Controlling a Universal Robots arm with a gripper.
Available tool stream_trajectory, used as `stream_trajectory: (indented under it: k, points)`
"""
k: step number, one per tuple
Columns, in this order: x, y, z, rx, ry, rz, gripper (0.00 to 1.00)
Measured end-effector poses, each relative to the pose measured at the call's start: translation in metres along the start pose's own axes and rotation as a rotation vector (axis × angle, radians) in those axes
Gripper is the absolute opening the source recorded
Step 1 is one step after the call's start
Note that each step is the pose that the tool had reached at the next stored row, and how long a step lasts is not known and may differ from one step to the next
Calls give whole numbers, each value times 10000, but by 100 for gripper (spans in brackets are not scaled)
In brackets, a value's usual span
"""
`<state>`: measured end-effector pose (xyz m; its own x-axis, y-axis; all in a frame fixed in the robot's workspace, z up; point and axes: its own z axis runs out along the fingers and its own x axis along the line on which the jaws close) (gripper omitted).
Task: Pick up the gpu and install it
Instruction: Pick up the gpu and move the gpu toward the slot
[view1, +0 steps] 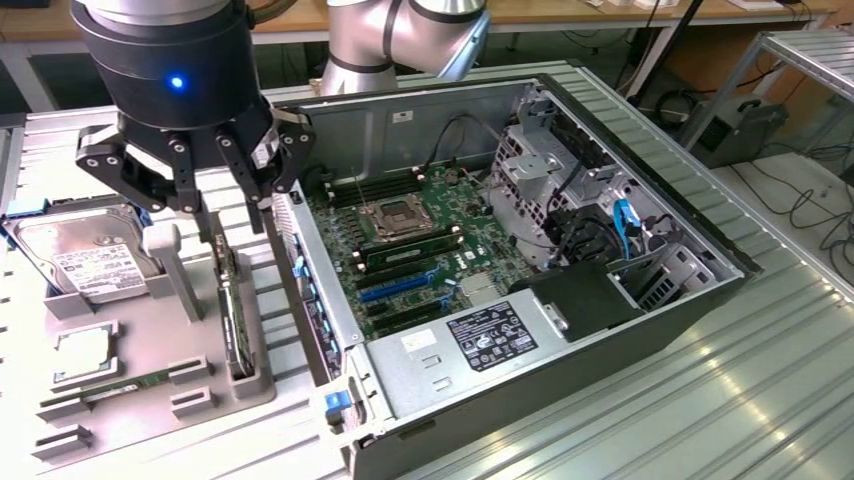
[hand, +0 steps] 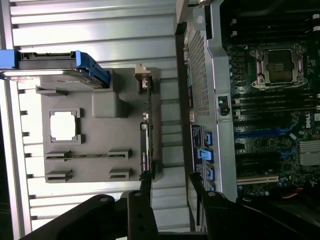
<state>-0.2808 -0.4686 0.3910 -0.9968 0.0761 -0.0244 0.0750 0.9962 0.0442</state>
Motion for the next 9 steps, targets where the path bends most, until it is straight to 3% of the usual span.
stream_trajectory:
  k: [9]
  points:
    - [9,-1,22,-1,0,1,42]
